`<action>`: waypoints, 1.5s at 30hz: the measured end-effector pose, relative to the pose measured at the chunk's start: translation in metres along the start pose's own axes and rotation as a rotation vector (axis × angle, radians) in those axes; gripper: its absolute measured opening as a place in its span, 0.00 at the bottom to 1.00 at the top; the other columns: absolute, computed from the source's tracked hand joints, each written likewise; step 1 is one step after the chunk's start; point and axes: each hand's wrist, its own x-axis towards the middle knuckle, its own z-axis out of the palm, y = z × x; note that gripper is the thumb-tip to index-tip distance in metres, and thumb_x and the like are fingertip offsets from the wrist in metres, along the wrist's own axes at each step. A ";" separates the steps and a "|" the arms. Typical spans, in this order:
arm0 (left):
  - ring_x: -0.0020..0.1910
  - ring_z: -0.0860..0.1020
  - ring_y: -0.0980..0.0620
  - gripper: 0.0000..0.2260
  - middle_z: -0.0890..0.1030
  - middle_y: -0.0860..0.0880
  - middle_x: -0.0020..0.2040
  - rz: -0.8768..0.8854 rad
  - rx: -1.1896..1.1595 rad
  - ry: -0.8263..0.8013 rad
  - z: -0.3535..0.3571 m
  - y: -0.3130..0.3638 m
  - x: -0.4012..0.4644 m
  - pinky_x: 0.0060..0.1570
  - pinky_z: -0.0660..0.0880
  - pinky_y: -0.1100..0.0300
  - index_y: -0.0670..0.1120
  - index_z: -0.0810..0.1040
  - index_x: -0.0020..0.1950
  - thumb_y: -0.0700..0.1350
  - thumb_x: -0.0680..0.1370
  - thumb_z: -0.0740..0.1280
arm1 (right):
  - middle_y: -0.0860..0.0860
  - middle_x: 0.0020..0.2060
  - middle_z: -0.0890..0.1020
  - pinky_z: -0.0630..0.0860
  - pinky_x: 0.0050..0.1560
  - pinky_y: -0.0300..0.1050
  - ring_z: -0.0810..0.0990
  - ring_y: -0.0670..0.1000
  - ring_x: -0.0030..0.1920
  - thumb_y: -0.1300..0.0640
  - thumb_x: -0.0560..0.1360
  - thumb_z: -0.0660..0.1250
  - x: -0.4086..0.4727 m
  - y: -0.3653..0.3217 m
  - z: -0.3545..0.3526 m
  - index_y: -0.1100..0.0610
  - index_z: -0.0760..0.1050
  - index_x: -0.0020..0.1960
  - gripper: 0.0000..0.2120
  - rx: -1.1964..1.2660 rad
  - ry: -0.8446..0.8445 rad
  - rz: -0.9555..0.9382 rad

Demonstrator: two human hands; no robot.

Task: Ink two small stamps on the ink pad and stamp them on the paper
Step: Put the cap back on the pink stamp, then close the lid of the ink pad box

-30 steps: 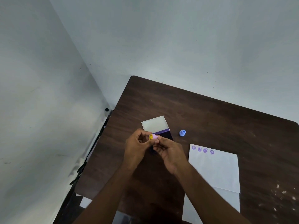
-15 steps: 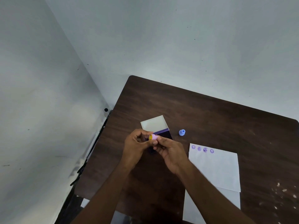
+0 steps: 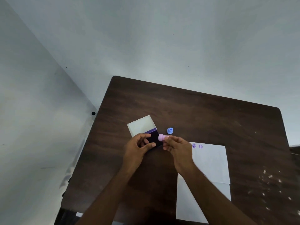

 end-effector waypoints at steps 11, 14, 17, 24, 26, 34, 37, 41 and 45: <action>0.50 0.77 0.57 0.13 0.83 0.48 0.56 -0.088 0.428 -0.002 0.084 0.016 0.029 0.52 0.68 0.66 0.45 0.81 0.60 0.49 0.79 0.68 | 0.46 0.36 0.83 0.74 0.36 0.34 0.81 0.44 0.36 0.47 0.70 0.73 0.046 -0.008 -0.048 0.52 0.80 0.43 0.09 -0.648 0.250 -0.349; 0.54 0.80 0.49 0.12 0.83 0.45 0.55 -0.111 0.484 -0.051 0.099 0.021 0.036 0.57 0.72 0.61 0.43 0.80 0.59 0.47 0.80 0.66 | 0.48 0.37 0.82 0.74 0.39 0.37 0.79 0.46 0.38 0.50 0.73 0.71 0.054 -0.004 -0.050 0.53 0.79 0.42 0.07 -0.727 0.254 -0.413; 0.58 0.79 0.46 0.14 0.81 0.43 0.58 -0.214 0.568 -0.088 0.108 0.026 0.043 0.64 0.72 0.54 0.42 0.78 0.62 0.47 0.80 0.65 | 0.51 0.41 0.82 0.74 0.41 0.38 0.78 0.48 0.41 0.49 0.74 0.69 0.062 0.000 -0.053 0.56 0.81 0.45 0.10 -0.780 0.226 -0.428; 0.59 0.78 0.46 0.14 0.80 0.44 0.60 -0.296 0.668 -0.154 0.118 0.018 0.049 0.63 0.70 0.54 0.43 0.77 0.63 0.49 0.80 0.65 | 0.54 0.47 0.82 0.71 0.45 0.38 0.76 0.47 0.43 0.50 0.76 0.67 0.070 -0.001 -0.048 0.58 0.79 0.50 0.11 -0.864 0.167 -0.383; 0.63 0.75 0.45 0.17 0.77 0.43 0.64 -0.426 0.720 -0.162 0.122 0.015 0.058 0.67 0.67 0.53 0.43 0.73 0.66 0.50 0.80 0.64 | 0.54 0.48 0.82 0.70 0.47 0.38 0.76 0.47 0.44 0.49 0.76 0.66 0.074 -0.002 -0.047 0.57 0.79 0.51 0.12 -0.908 0.149 -0.332; 0.43 0.79 0.57 0.07 0.84 0.51 0.48 -0.115 0.360 0.045 0.096 0.008 0.033 0.49 0.75 0.64 0.45 0.83 0.52 0.47 0.77 0.70 | 0.47 0.48 0.75 0.71 0.47 0.39 0.74 0.46 0.47 0.54 0.72 0.71 0.068 -0.001 -0.047 0.56 0.76 0.55 0.14 -0.880 0.164 -0.418; 0.43 0.82 0.58 0.06 0.85 0.55 0.44 -0.172 0.170 0.088 0.073 0.005 0.037 0.48 0.80 0.59 0.49 0.85 0.51 0.48 0.76 0.71 | 0.48 0.47 0.79 0.78 0.48 0.40 0.78 0.45 0.44 0.60 0.72 0.70 0.060 -0.010 -0.043 0.54 0.78 0.52 0.09 -0.730 0.225 -0.488; 0.44 0.82 0.56 0.04 0.85 0.55 0.43 -0.211 0.093 0.232 0.031 -0.005 0.039 0.47 0.81 0.55 0.51 0.85 0.48 0.49 0.76 0.72 | 0.48 0.45 0.80 0.76 0.47 0.30 0.79 0.42 0.43 0.67 0.72 0.66 0.056 -0.026 -0.023 0.55 0.80 0.49 0.11 -0.670 0.202 -0.599; 0.47 0.81 0.57 0.06 0.84 0.54 0.46 -0.272 0.048 0.334 0.002 -0.019 0.039 0.51 0.81 0.52 0.50 0.83 0.51 0.49 0.77 0.70 | 0.49 0.46 0.82 0.72 0.47 0.25 0.78 0.40 0.43 0.67 0.73 0.64 0.051 -0.040 0.015 0.58 0.81 0.51 0.11 -0.765 0.023 -0.766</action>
